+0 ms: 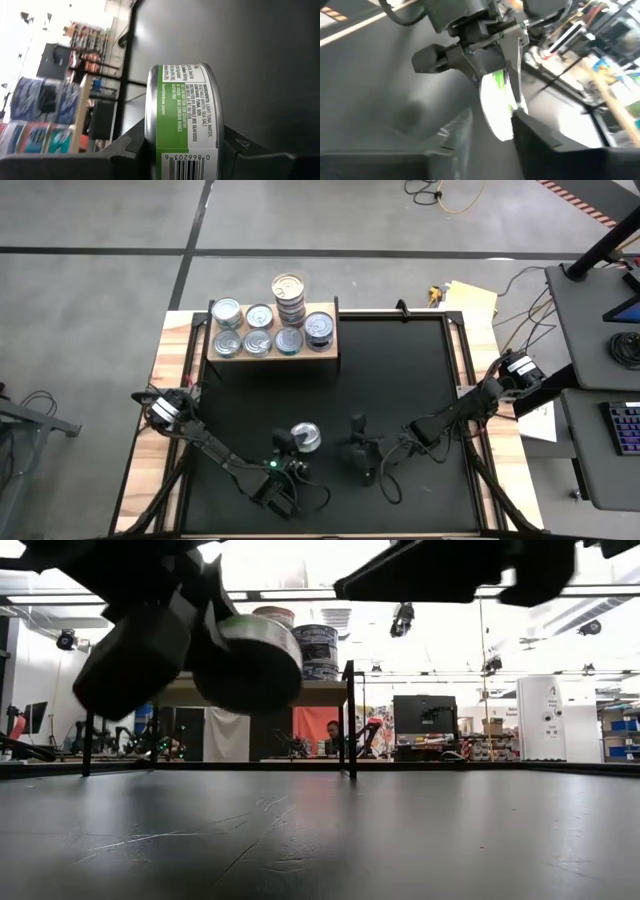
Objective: Stack canned seafood by type on shelf
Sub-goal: Stack the green/white tuna can on top of the other green/white tuna can on the shelf
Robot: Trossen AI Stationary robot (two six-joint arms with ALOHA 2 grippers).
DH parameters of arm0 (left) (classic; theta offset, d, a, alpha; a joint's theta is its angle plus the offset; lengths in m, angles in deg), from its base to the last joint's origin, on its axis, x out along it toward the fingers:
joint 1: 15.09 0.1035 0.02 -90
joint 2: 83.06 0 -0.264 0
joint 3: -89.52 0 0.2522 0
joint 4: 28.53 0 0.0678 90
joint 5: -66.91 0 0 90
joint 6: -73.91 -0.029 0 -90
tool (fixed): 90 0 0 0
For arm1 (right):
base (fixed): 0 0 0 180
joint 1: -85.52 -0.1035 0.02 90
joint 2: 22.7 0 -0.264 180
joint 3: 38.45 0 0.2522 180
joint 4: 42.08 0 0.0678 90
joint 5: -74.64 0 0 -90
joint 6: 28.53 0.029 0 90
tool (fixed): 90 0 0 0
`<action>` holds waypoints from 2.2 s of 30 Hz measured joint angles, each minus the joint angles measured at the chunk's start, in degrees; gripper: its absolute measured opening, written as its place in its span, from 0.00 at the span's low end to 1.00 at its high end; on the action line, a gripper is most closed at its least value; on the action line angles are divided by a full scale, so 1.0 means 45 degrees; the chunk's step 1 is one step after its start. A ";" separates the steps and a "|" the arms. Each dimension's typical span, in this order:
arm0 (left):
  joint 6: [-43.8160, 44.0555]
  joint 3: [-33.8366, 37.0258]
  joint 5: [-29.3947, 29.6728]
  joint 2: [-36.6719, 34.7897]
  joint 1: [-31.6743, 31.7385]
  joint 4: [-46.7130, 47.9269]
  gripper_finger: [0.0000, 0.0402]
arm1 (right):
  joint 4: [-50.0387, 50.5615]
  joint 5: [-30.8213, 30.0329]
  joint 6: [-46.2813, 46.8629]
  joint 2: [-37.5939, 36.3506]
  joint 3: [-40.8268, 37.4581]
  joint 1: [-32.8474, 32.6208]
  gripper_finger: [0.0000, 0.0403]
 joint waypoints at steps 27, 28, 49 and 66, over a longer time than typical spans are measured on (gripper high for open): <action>0.9560 0.2441 -0.4170 -0.7296 -0.0139 -0.6440 0.28 | 0.0569 -0.2143 -0.6372 -0.1571 0.0513 -0.1992 0.53; 1.0289 0.2360 -0.4627 -0.7387 -0.0047 -0.6471 0.28 | 0.0432 -0.2405 -0.7409 -0.1480 0.0652 -0.2041 0.52; 1.1557 0.1783 -0.5299 -0.7626 0.0431 -0.6819 0.28 | -0.0159 -0.5505 -1.5094 0.1080 0.4429 -0.2052 0.52; 0.6115 0.6199 -0.7171 -0.9756 0.1648 -1.0812 0.28 | 0.0299 -0.5320 -1.0244 -0.1770 0.1732 -0.1771 0.51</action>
